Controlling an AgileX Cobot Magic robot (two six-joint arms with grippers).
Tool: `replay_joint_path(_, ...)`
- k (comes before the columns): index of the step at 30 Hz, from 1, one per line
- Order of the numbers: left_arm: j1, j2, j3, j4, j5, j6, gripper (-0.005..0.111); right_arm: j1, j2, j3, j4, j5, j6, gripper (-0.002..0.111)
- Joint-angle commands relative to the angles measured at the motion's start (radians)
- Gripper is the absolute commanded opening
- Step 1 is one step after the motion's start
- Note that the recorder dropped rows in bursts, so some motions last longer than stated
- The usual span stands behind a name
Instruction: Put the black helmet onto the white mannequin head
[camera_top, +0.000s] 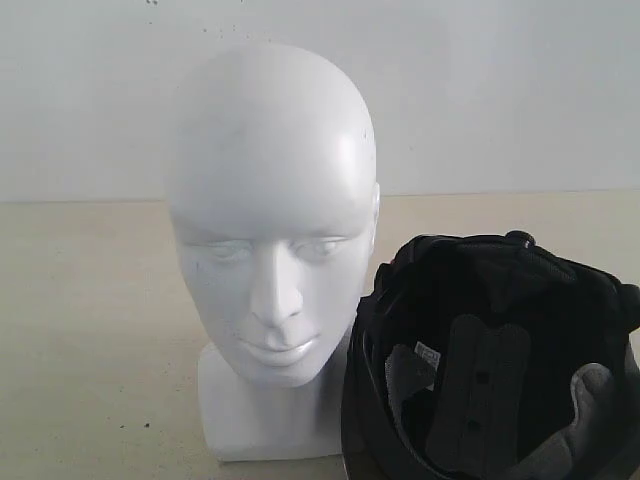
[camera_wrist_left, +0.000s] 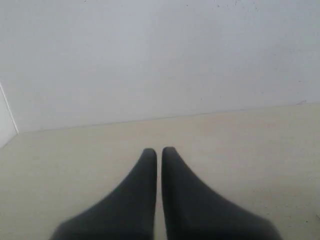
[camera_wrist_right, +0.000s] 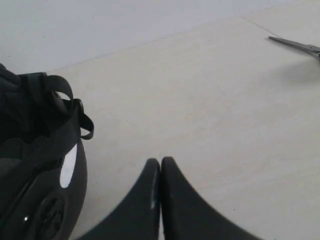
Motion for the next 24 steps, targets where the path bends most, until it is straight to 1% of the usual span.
replay_joint_path(1, -0.003, -0.003, 0.004, -0.007, -0.003, 0.003, 0.004, 0.003, -0.005, -0.001, -0.009, -0.004, -0.014, 0.0)
replay_joint_path(6, -0.003, -0.003, 0.004, -0.007, -0.003, 0.003, 0.004, 0.003, -0.005, -0.001, -0.009, -0.014, -0.014, 0.0)
replay_joint_path(12, -0.003, -0.003, 0.004, -0.007, -0.003, 0.003, 0.004, 0.003, -0.005, -0.001, -0.009, -0.121, -0.016, 0.0)
replay_joint_path(15, -0.003, -0.003, 0.004, -0.007, -0.003, 0.003, 0.004, 0.003, -0.005, -0.001, -0.009, -0.205, -0.014, 0.0)
replay_joint_path(19, -0.003, -0.003, 0.004, -0.007, -0.003, 0.003, 0.004, 0.003, -0.005, -0.001, -0.009, -0.382, -0.014, 0.0)
replay_joint_path(24, -0.003, -0.003, 0.004, -0.007, -0.003, 0.003, 0.004, 0.003, -0.005, -0.001, -0.009, -0.728, -0.014, 0.0)
